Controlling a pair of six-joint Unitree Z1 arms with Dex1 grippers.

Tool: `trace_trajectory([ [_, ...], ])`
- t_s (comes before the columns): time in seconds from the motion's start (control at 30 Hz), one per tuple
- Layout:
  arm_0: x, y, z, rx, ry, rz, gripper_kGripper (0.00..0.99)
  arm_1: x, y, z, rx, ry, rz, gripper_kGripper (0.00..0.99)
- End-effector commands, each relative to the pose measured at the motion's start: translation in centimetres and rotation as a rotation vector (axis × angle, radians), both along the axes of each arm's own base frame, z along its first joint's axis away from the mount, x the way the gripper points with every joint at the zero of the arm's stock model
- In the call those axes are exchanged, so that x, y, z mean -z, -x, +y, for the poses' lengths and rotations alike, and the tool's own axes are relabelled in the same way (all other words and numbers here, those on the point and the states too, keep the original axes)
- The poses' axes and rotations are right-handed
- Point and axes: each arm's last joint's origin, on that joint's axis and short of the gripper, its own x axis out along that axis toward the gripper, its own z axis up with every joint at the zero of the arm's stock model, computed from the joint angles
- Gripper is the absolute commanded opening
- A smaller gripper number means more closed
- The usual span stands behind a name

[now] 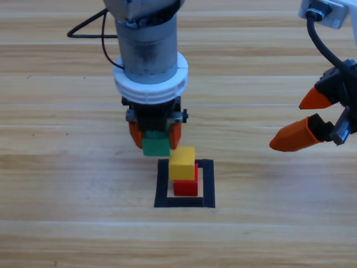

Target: Stack the blocks in the rectangular block: red at the bottom, yellow in the middle, green on top

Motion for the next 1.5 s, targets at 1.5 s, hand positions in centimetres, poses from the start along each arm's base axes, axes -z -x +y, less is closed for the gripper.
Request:
trace_trajectory([
  [1.5,4.1,-0.4,-3.8,0.095,-0.020,0.056,0.067,1.7,-0.4,-0.6,0.015,0.049,0.034,0.990],
])
